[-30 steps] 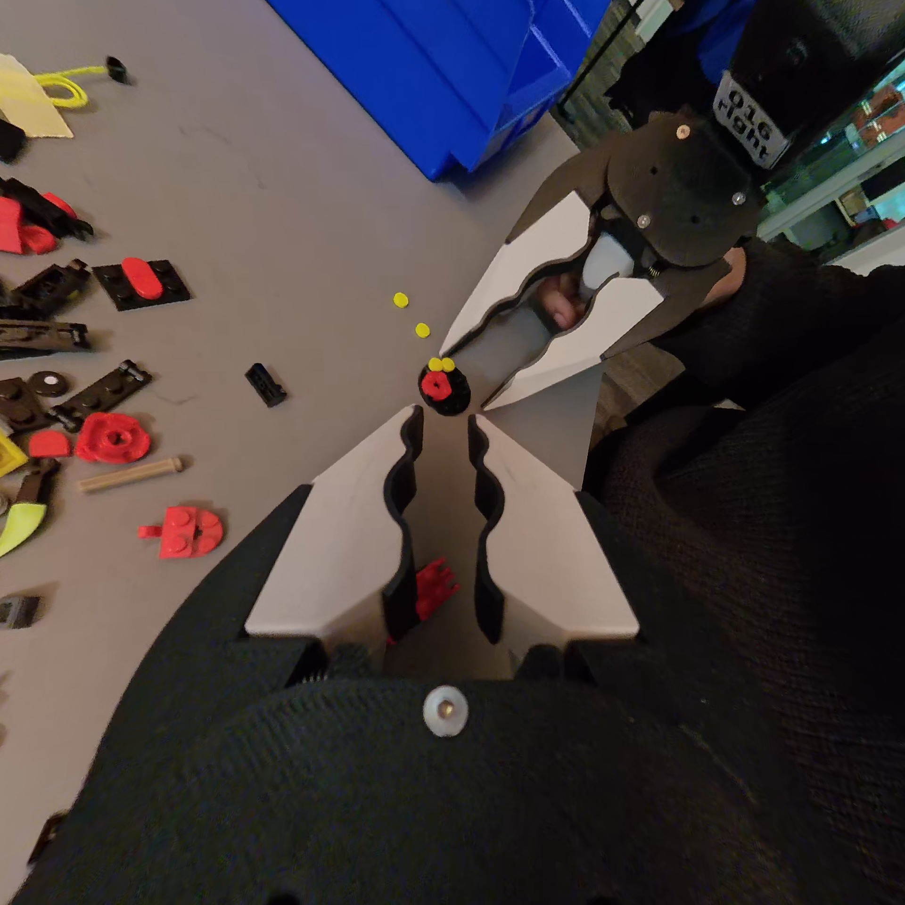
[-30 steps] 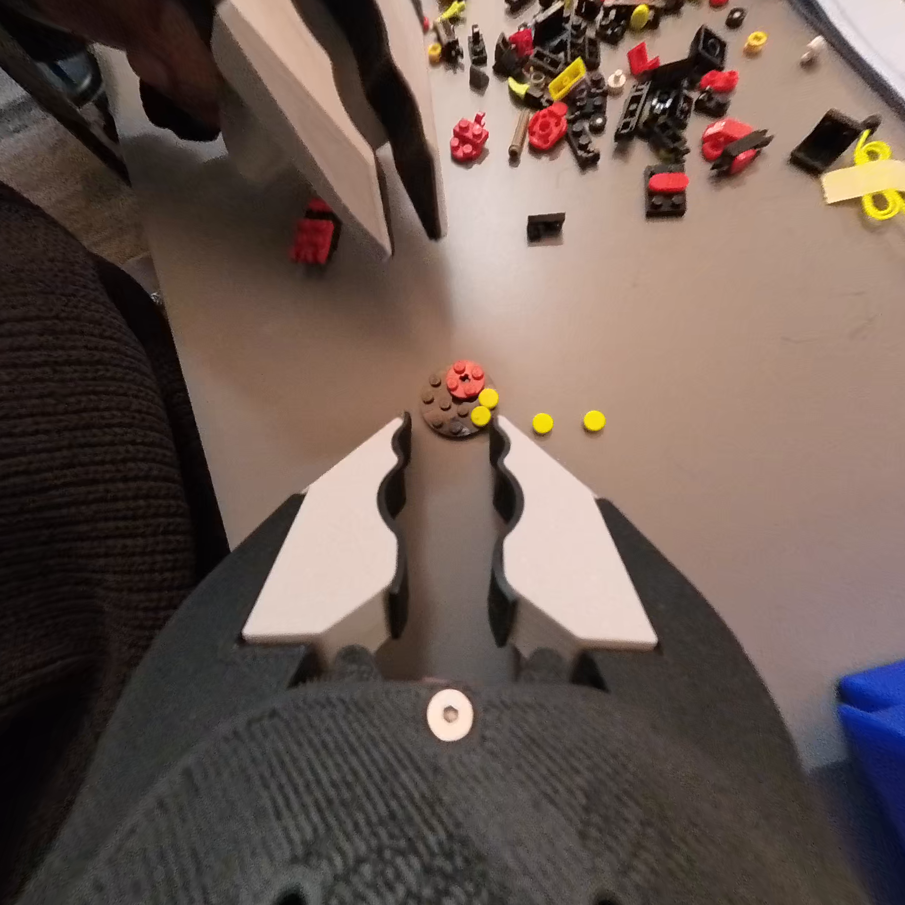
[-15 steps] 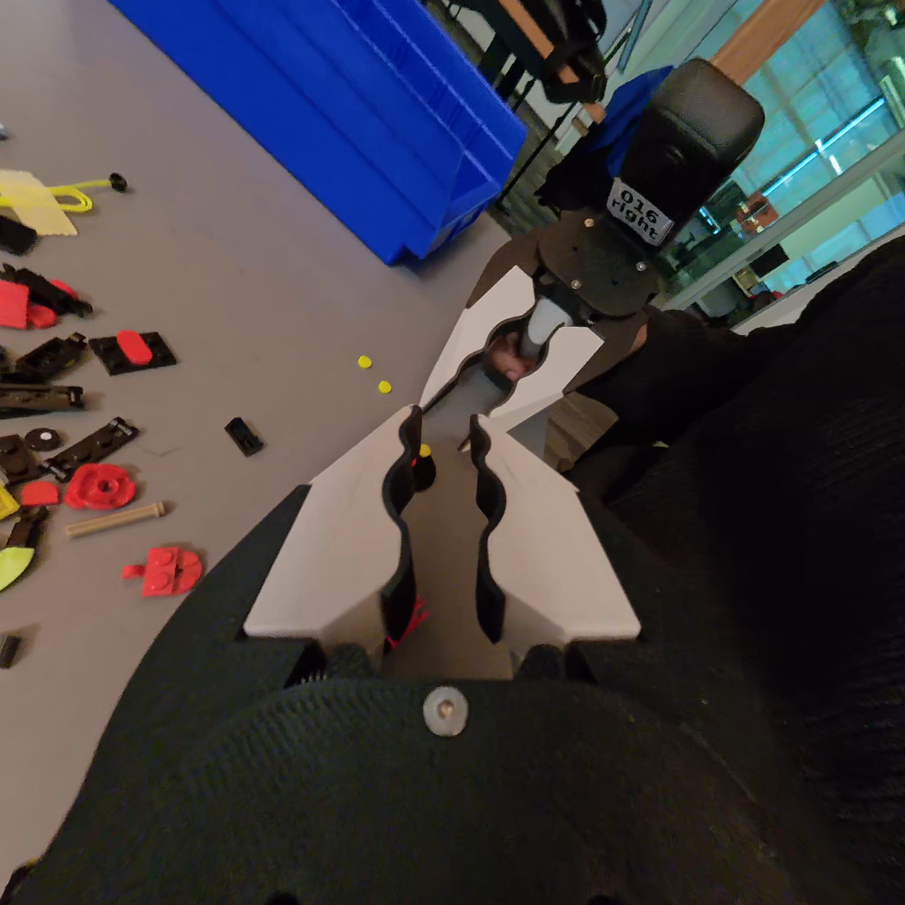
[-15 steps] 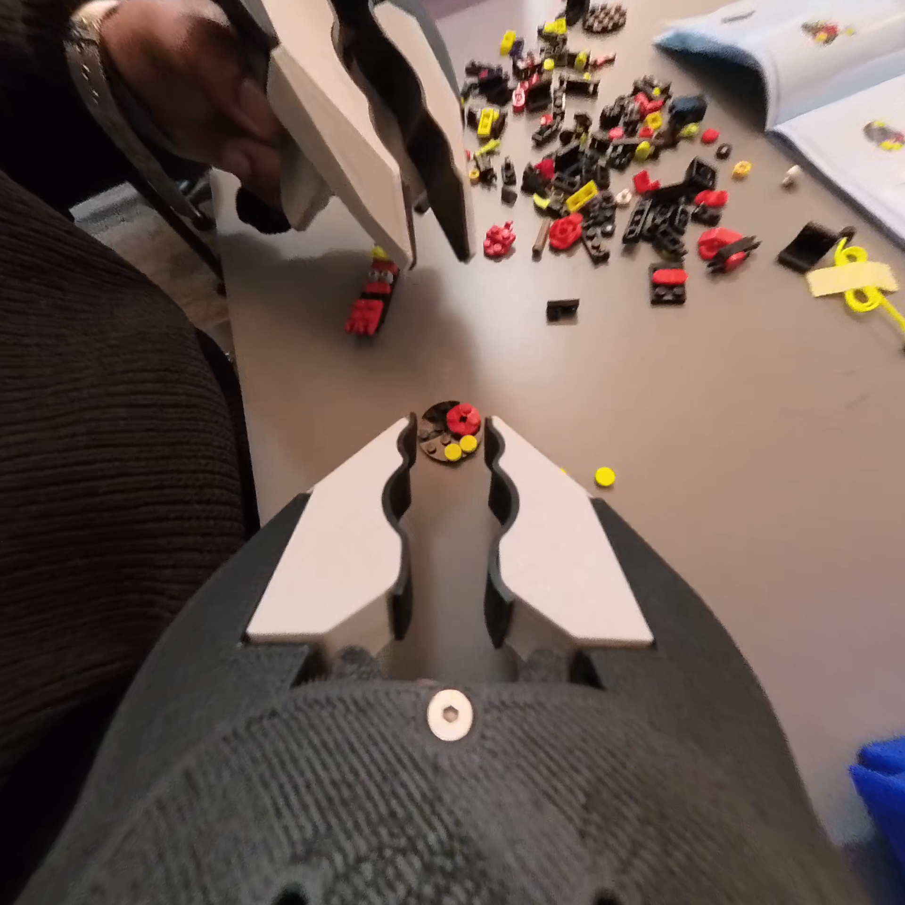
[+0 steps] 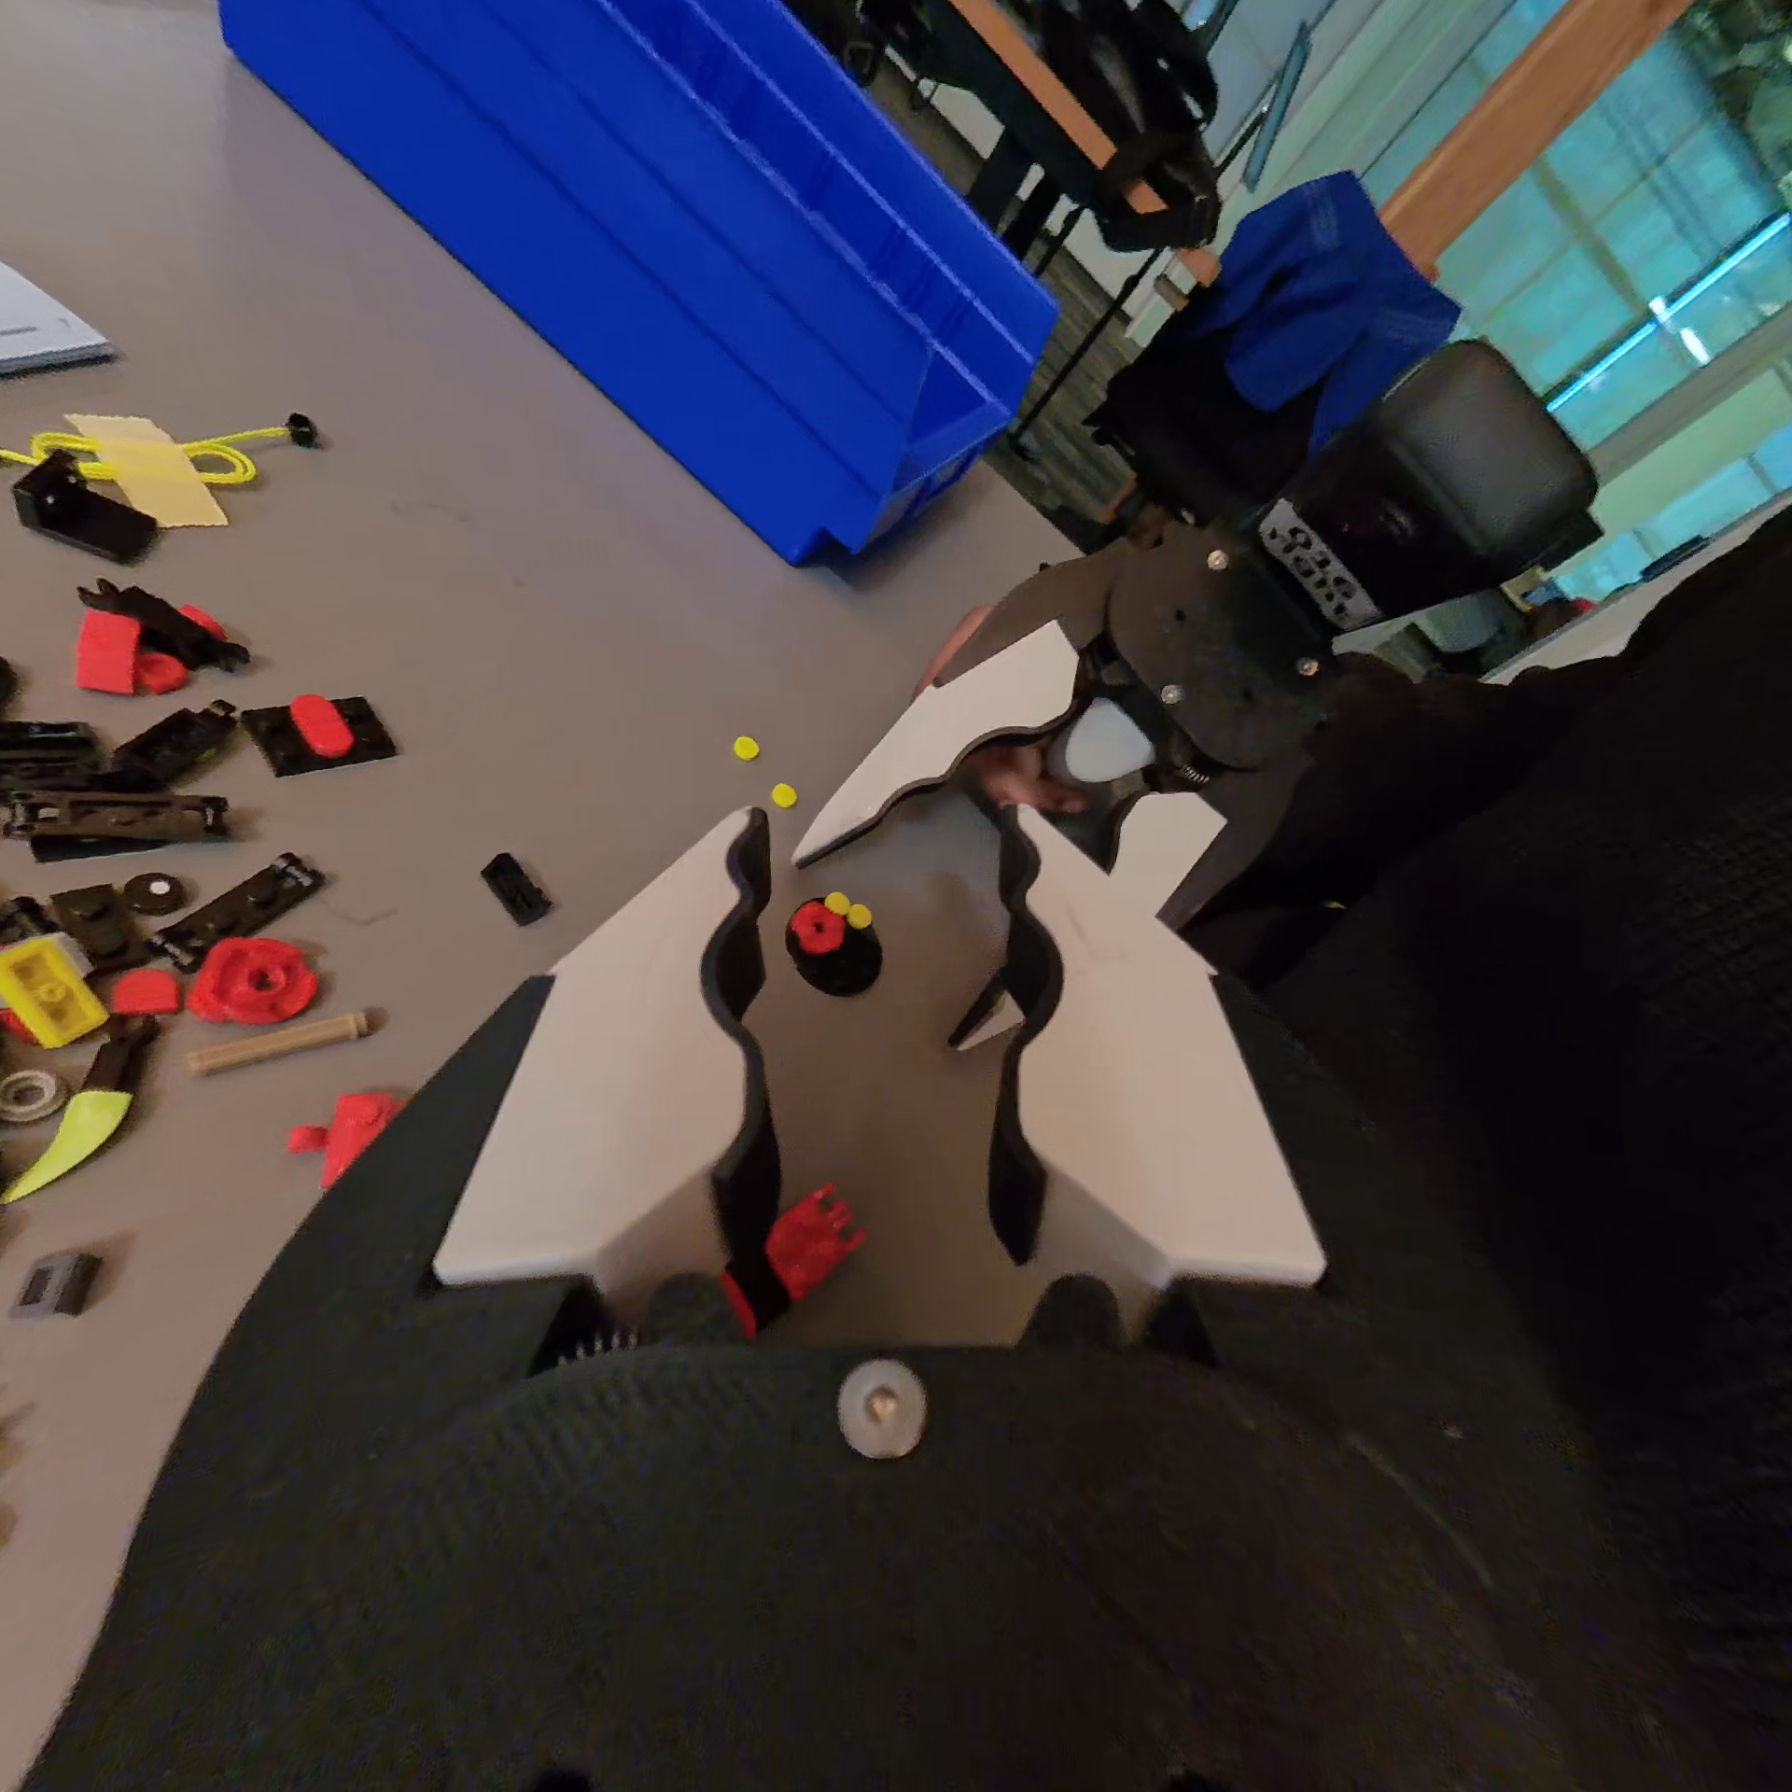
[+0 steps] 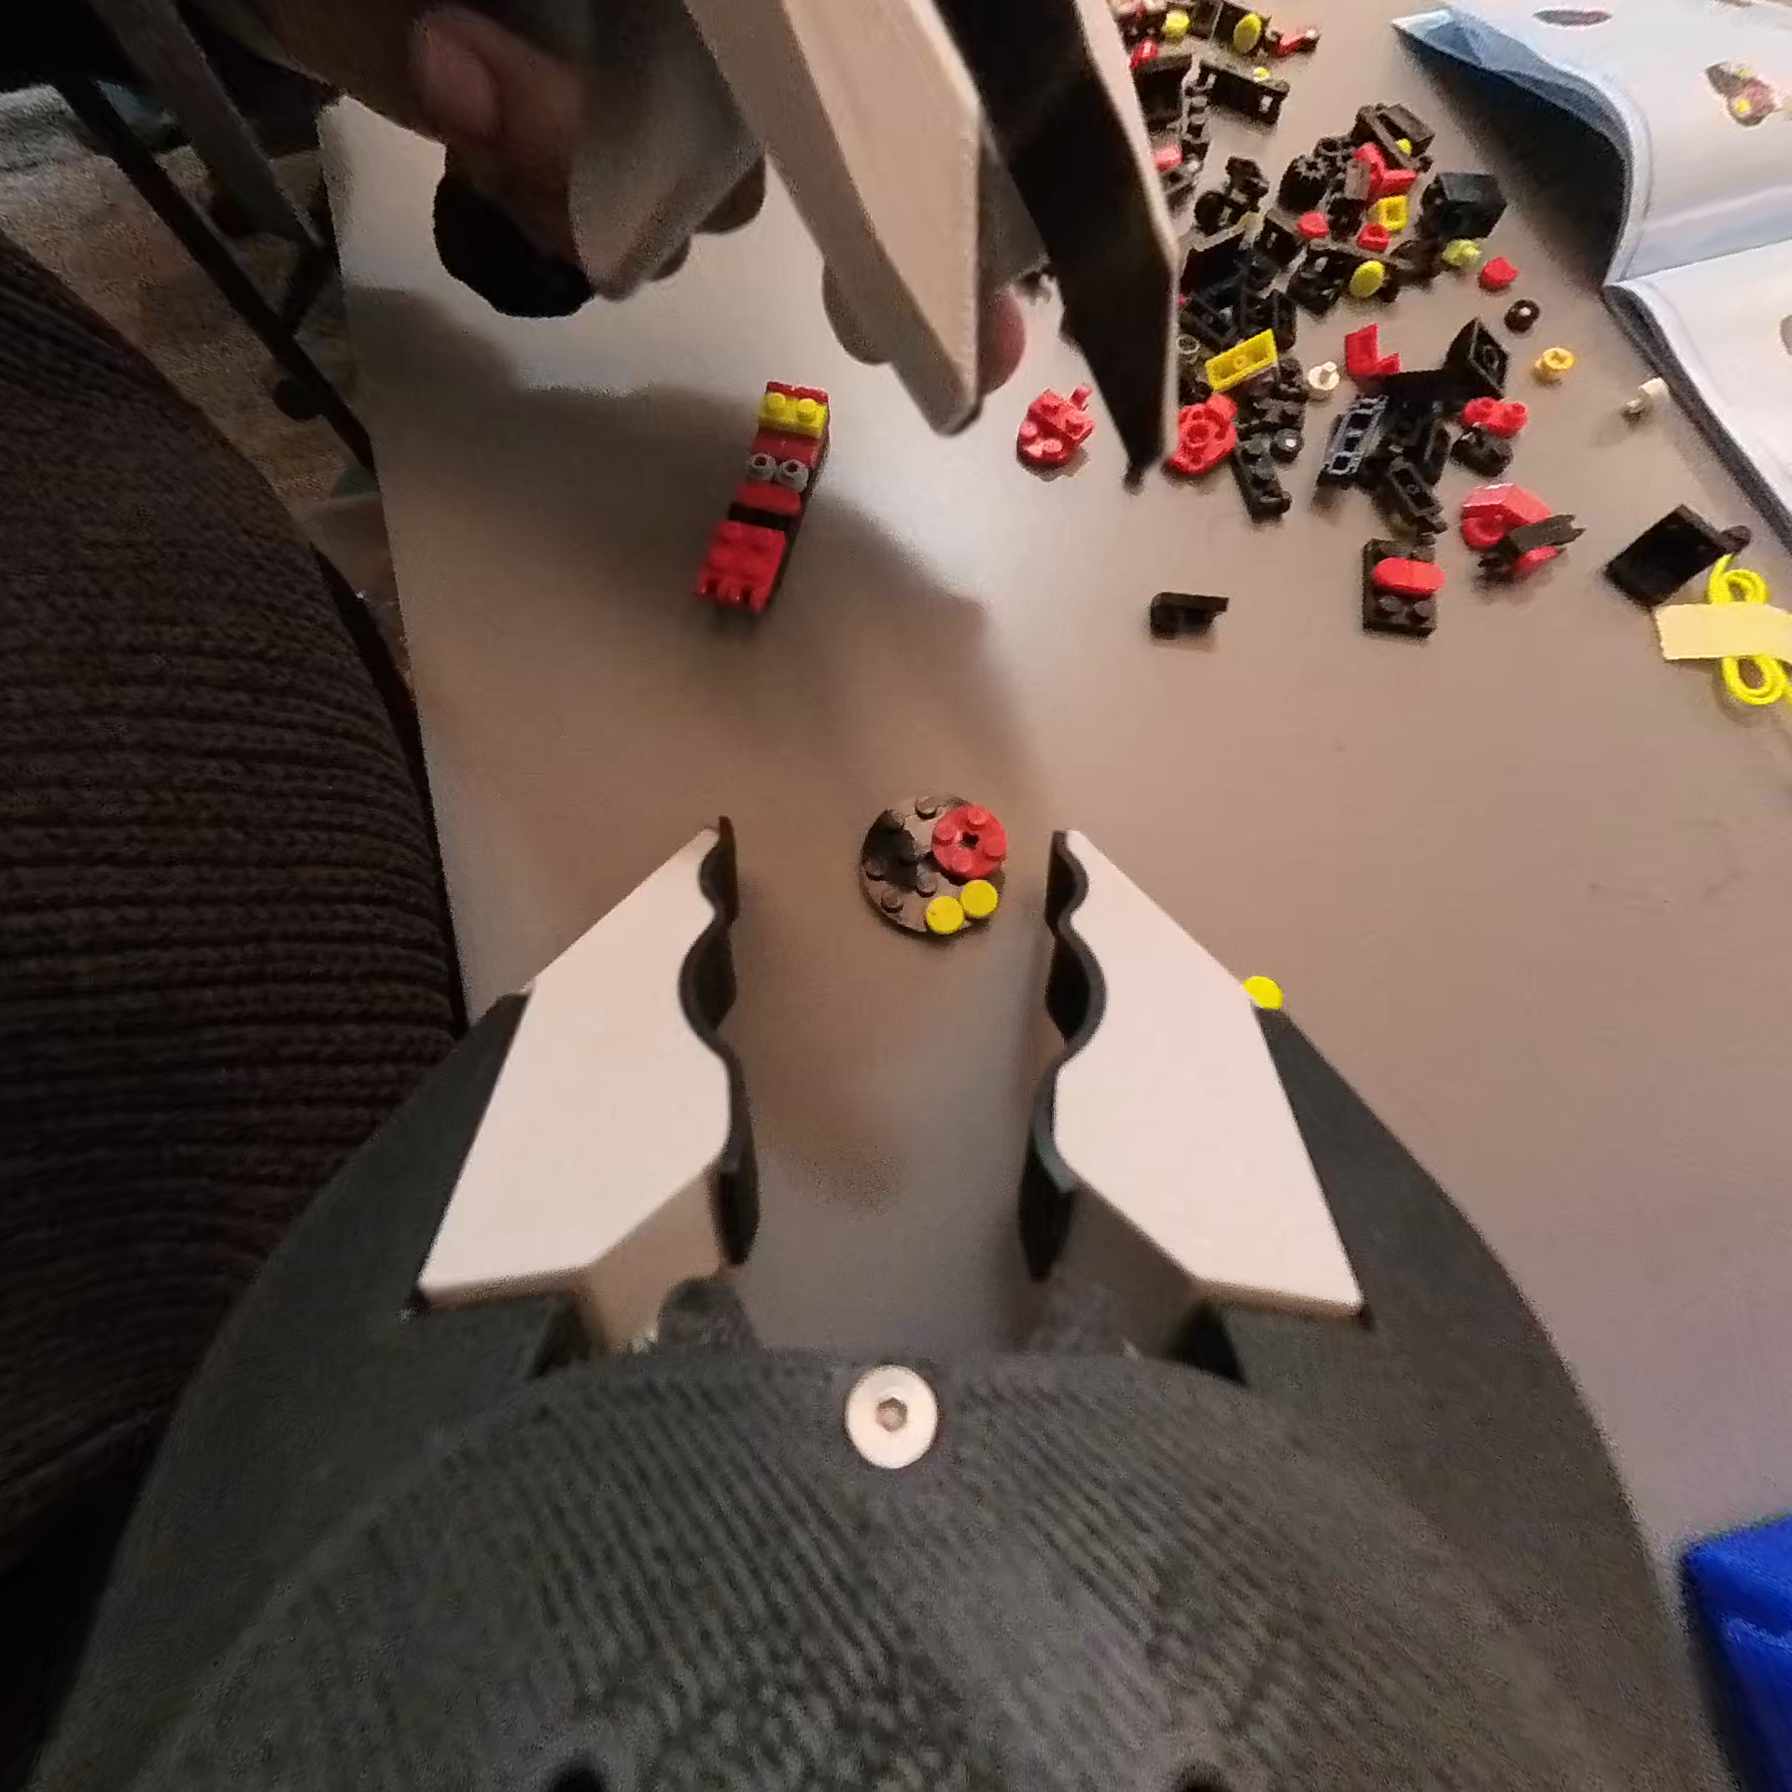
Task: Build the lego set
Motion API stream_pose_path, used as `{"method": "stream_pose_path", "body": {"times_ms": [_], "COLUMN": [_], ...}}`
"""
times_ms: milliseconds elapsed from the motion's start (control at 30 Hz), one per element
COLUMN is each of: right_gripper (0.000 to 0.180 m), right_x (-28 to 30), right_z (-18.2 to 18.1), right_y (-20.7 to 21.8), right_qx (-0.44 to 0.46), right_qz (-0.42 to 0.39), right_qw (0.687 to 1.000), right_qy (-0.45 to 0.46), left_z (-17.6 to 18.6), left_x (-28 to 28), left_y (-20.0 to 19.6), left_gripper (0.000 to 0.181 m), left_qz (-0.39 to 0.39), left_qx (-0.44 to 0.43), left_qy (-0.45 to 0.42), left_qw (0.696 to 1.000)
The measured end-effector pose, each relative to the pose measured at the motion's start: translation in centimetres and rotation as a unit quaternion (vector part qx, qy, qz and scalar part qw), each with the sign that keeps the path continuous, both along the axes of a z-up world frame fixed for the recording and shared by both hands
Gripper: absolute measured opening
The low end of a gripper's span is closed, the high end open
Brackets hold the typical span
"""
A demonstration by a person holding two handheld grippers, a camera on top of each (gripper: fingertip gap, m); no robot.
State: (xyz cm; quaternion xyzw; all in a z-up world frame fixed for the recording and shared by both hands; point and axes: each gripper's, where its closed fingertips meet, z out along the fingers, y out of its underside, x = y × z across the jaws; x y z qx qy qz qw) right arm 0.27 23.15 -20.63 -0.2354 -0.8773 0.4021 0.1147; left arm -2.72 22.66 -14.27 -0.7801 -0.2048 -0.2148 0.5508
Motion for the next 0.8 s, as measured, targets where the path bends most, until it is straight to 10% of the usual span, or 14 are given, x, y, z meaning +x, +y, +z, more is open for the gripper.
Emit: {"method": "stream_pose_path", "body": {"times_ms": [433,800], "right_gripper": [0.028,0.038], "right_x": [-1.0,-1.9], "right_z": [-0.9,-0.3], "right_y": [1.1,1.7], "right_qx": [0.042,0.021], "right_qz": [-0.022,-0.056], "right_qw": [0.999,0.998], "right_qy": [0.023,0.013], "left_z": [-0.4,-0.5], "left_x": [-0.2,-0.3], "left_y": [-0.1,-0.1], "left_gripper": [0.050,0.050], "left_qz": [0.004,0.006], "left_qx": [-0.011,-0.010], "left_qy": [-0.008,-0.014], "left_qw": [1.000,1.000]}}
